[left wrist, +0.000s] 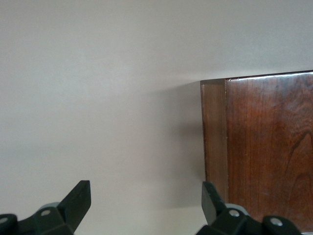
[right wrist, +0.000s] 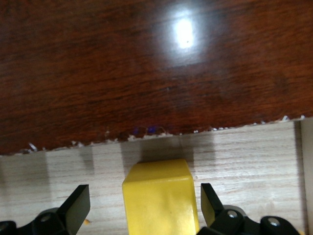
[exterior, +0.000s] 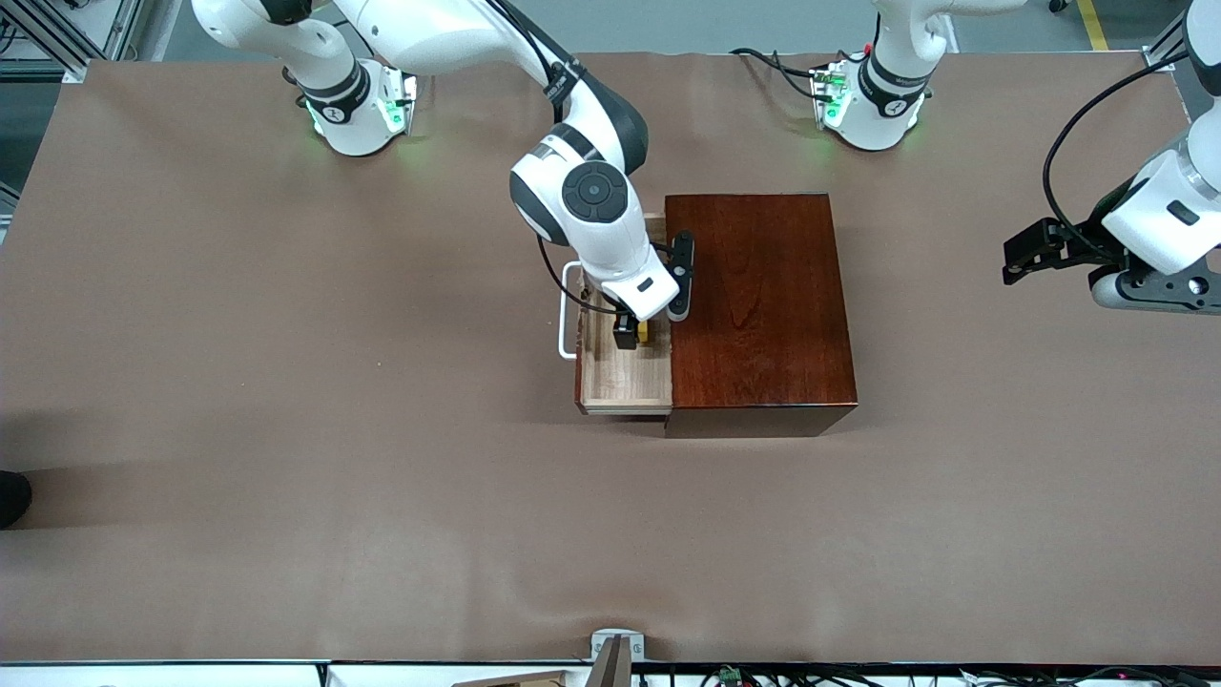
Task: Open drawer, take yellow block, close drawer
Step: 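Lower the right gripper and grasp the yellow cube in the drawer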
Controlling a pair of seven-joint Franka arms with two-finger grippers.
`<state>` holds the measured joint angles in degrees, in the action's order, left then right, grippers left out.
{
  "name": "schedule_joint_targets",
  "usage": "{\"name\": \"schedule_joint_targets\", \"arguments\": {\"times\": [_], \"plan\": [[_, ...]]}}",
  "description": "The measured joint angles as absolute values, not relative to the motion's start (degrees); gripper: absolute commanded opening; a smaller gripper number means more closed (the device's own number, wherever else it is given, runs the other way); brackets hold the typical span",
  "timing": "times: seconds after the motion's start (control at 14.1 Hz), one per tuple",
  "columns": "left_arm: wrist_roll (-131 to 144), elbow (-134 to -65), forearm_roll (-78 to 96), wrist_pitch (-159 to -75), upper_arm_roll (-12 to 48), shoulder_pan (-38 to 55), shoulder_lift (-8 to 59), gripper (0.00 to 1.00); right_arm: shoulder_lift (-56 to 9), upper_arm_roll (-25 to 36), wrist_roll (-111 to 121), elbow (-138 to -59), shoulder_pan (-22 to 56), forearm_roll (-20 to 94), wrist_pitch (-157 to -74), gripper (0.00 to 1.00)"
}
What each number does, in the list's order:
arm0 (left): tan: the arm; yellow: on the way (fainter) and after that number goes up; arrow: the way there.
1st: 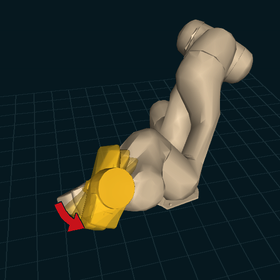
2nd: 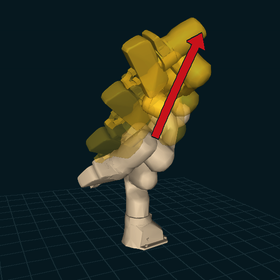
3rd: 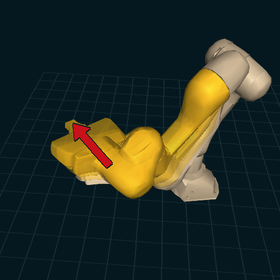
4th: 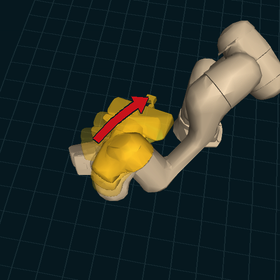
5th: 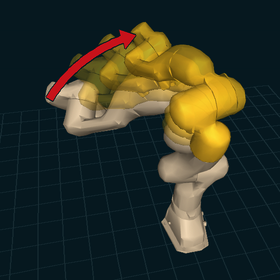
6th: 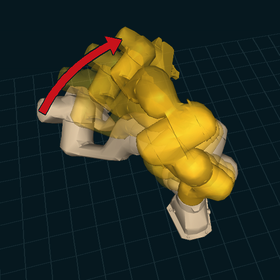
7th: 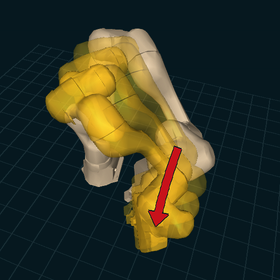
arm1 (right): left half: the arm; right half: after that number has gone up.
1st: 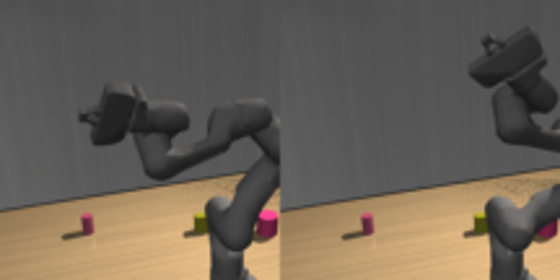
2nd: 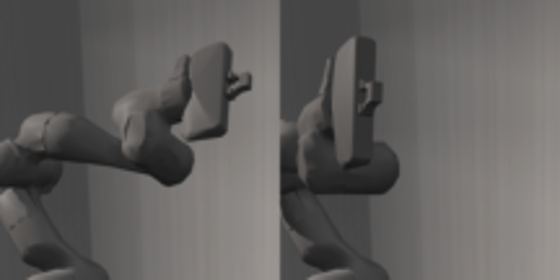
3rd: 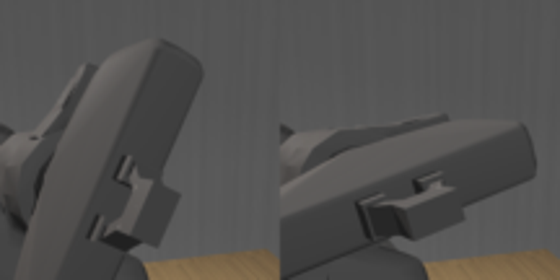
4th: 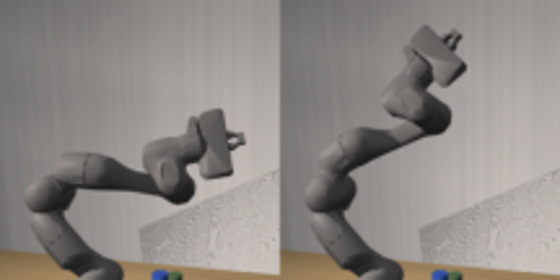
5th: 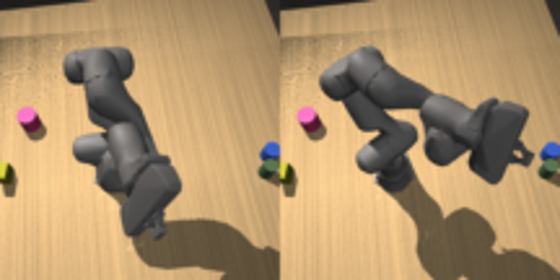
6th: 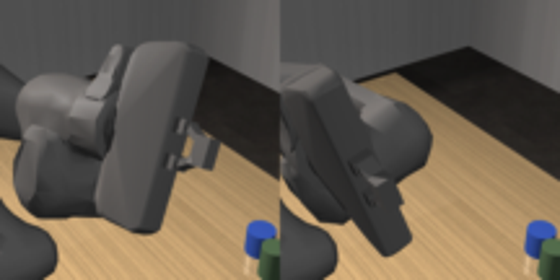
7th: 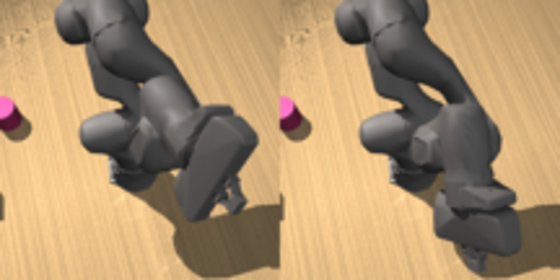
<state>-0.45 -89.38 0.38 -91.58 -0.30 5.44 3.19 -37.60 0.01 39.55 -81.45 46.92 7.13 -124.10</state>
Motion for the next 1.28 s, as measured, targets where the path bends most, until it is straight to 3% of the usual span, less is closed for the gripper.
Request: {"name": "schedule_joint_targets", "arguments": {"times": [0.07,0.14,0.21,0.28,1.28], "plan": [[-0.5,-89.4,0.4,-91.6,-0.3,5.4,3.2,1.0,-37.6,0.0,39.1,-81.5,47.0,7.0,-124.1,0.78],[-0.5,-89.4,0.4,-91.6,-0.3,5.4,3.2,1.0,-37.6,0.0,38.7,-81.5,47.1,6.7,-124.1,0.37],[-0.5,-89.4,0.4,-91.6,-0.3,5.4,3.2,1.0,-37.6,0.0,38.1,-81.5,47.3,6.4,-124.1,0.06],[-0.5,-89.4,0.4,-91.6,-0.3,5.4,3.2,1.0,-37.7,0.0,37.4,-81.5,47.4,6.0,-124.1,0.0],[-0.5,-89.4,0.4,-91.6,-0.3,5.4,3.2,1.0,-37.6,0.8,35.9,-79.8,47.6,3.4,-123.5,0.0]]}}
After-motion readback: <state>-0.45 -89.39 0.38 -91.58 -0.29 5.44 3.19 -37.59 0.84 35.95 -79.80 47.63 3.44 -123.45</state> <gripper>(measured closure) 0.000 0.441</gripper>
